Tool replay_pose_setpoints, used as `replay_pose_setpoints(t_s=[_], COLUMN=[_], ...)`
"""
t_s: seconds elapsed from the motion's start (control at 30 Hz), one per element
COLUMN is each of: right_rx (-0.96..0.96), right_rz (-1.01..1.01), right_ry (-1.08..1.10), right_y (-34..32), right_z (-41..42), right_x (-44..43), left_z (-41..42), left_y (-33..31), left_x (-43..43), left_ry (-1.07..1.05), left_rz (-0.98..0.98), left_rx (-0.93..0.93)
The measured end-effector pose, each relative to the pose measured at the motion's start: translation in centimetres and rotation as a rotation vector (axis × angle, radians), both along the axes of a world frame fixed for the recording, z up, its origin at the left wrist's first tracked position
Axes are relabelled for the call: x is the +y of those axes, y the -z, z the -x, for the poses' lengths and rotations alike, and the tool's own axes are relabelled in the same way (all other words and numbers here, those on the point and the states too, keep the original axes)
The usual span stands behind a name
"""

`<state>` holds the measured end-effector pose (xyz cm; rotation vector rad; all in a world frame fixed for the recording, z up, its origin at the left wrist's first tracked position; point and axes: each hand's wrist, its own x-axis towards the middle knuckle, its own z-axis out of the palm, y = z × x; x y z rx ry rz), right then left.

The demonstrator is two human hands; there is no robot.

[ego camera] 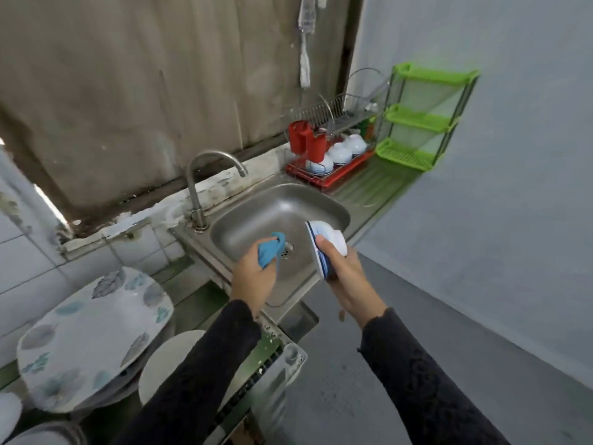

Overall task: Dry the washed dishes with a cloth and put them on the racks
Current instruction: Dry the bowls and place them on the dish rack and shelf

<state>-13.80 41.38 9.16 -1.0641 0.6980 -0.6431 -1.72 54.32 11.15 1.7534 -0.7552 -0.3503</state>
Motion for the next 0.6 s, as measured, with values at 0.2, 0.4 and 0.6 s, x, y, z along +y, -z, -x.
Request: replay_pose_setpoints(t_s=[0.2, 0.4, 0.6], right_rx=[0.110, 0.151, 0.152], right_rz=[0.085, 0.156, 0.250], right_ry=[0.134, 0.204, 0.220], right_y=[-0.3, -1.9, -2.2], right_z=[5.9, 11.4, 13.8], right_x=[-10.3, -18.9, -26.6], left_z=[4.2, 8.8, 11.0], left_y=[-0.1, -1.1, -0.6], left_x=[-11.1, -20.7, -28.6], left_ry=[0.070, 0.111, 0.102], left_rz=[-0.009, 0.026, 0.034], left_rx=[-0.008, 0.024, 0.058])
